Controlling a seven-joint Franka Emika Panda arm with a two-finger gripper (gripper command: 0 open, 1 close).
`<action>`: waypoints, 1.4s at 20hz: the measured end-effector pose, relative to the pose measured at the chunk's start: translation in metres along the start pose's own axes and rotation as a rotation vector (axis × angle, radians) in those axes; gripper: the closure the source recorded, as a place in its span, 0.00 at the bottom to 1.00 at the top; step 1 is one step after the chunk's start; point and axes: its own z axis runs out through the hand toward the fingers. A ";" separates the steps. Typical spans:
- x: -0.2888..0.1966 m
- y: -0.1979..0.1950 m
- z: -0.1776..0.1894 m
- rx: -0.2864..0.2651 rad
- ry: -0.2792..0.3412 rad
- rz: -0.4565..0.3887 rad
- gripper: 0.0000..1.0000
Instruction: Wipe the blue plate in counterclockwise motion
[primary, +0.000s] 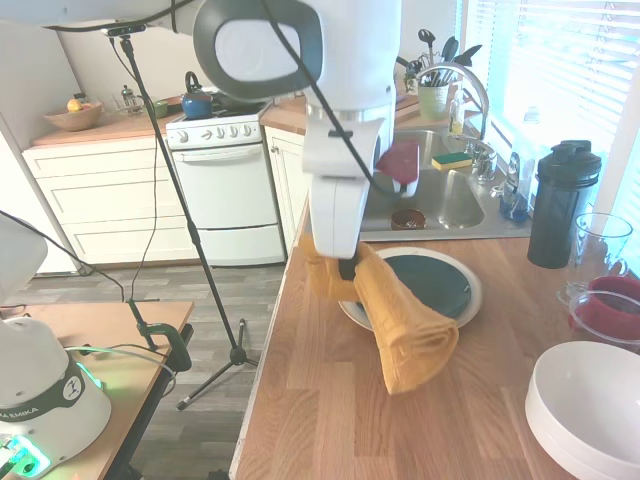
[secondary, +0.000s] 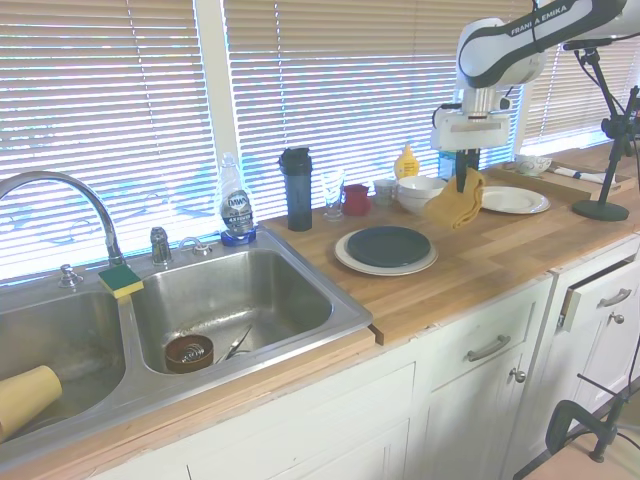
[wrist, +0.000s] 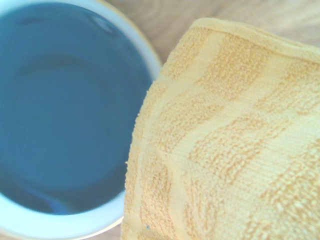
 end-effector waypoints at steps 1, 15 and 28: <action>-0.007 -0.005 -0.008 0.000 0.006 -0.005 1.00; -0.079 -0.086 -0.039 -0.013 0.047 -0.085 1.00; -0.103 -0.132 0.045 -0.121 0.006 -0.114 1.00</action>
